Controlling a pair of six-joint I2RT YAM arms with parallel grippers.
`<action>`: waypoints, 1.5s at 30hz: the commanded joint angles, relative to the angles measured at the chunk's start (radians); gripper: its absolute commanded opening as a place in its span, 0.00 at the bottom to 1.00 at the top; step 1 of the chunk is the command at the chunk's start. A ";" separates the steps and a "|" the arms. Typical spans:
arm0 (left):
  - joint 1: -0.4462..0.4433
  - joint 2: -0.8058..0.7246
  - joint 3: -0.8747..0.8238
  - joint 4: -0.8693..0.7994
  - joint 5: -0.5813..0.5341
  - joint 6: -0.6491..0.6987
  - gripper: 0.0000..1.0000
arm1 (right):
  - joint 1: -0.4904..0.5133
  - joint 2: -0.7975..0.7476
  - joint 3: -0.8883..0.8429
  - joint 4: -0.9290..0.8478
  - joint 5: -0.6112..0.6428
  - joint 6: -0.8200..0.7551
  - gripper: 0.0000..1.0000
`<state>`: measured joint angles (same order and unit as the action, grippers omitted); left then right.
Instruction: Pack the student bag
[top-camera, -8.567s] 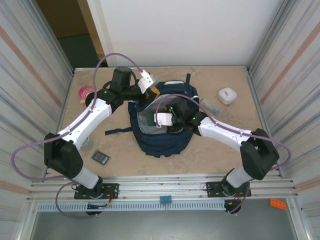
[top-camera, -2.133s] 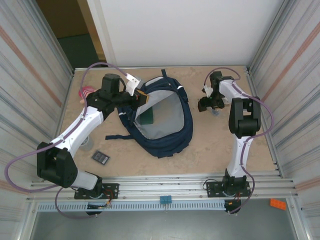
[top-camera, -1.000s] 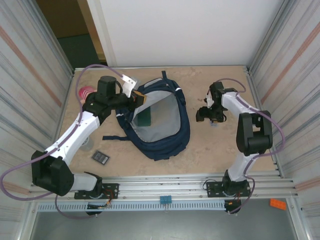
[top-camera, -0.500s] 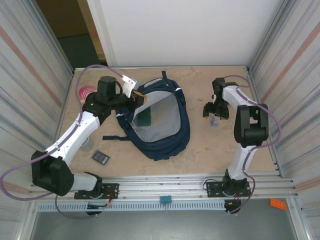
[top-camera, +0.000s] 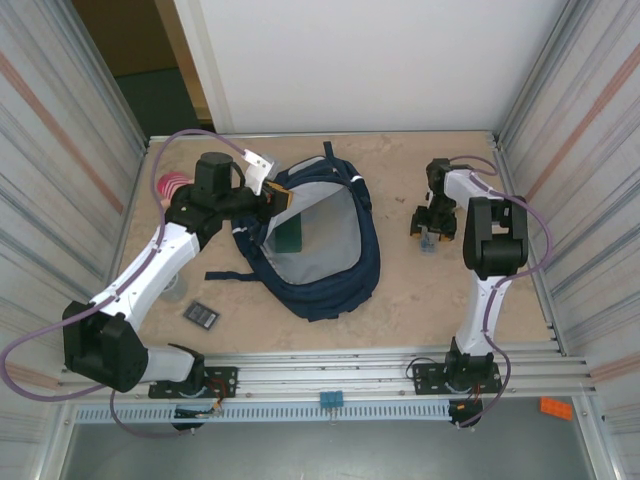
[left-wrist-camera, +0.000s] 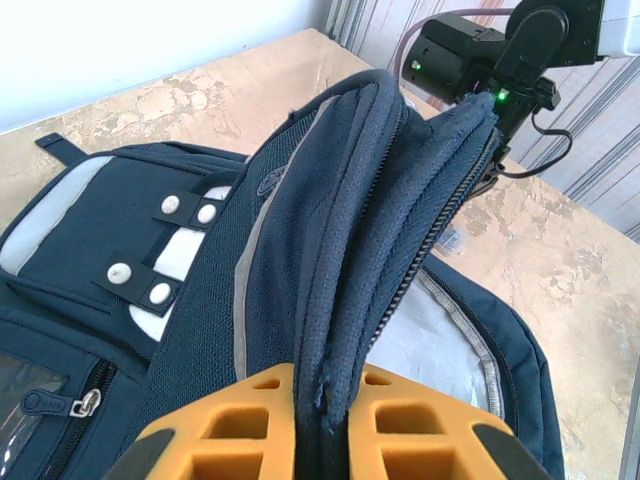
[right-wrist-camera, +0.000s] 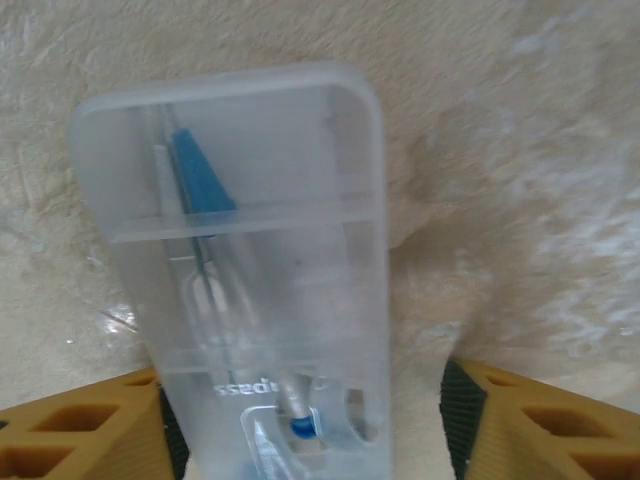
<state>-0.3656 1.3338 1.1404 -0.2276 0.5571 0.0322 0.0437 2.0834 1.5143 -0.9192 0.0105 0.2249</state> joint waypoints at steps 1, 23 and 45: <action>0.012 -0.030 0.045 0.068 0.035 -0.014 0.05 | -0.002 0.035 0.019 -0.011 -0.018 -0.008 0.59; -0.048 -0.058 0.023 0.128 -0.006 -0.092 0.04 | 0.187 -0.664 -0.288 0.120 -0.283 0.310 0.34; -0.047 -0.020 0.061 0.218 0.106 -0.202 0.04 | 0.697 -0.712 -0.464 0.617 -0.290 0.815 0.35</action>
<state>-0.4088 1.3441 1.1404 -0.1650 0.5617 -0.1265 0.7357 1.3251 1.0210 -0.4107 -0.2668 0.9821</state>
